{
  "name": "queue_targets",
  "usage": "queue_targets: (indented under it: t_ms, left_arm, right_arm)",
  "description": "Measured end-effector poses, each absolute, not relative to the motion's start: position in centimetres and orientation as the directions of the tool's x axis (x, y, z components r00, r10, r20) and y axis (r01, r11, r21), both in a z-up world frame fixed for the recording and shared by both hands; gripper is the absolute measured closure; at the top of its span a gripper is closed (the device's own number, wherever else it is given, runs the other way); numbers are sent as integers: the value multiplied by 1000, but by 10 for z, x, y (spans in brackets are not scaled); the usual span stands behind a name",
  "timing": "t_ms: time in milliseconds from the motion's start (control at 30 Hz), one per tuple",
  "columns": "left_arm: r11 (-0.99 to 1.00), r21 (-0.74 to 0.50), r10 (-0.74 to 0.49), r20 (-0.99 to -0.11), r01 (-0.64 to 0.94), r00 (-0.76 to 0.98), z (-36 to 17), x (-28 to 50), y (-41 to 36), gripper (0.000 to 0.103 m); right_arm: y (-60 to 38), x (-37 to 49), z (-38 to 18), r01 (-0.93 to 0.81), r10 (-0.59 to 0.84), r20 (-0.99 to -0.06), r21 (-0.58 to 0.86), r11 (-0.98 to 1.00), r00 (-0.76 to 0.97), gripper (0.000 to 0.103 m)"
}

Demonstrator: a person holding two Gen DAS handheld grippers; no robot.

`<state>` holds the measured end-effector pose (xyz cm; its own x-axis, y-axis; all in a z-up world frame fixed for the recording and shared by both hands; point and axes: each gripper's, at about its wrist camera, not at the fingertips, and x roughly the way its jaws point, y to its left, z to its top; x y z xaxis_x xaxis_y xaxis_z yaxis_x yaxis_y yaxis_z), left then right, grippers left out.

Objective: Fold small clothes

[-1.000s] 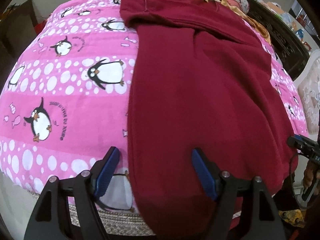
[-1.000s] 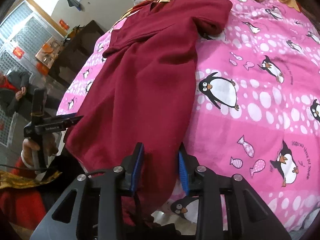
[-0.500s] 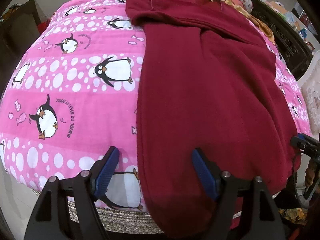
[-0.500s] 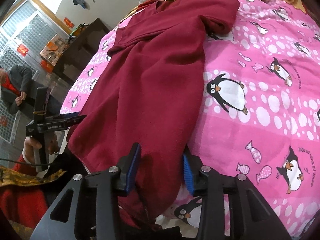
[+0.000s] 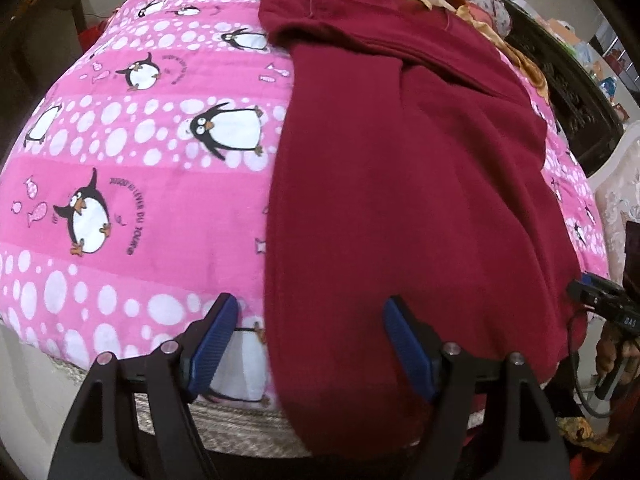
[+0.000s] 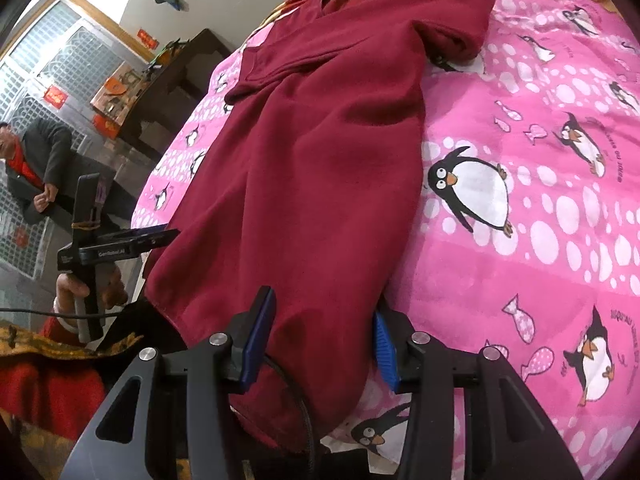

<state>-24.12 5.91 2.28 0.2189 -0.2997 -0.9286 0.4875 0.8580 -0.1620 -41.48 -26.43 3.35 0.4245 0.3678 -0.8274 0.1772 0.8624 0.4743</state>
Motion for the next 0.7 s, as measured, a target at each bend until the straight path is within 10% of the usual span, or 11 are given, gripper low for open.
queue_targets:
  t_ms: [700]
  left_arm:
    - [864, -196, -345, -902, 464, 261, 20, -239, 50, 22]
  right_arm:
    - [-253, -365, 27, 237, 366, -900, 419, 877, 235, 64]
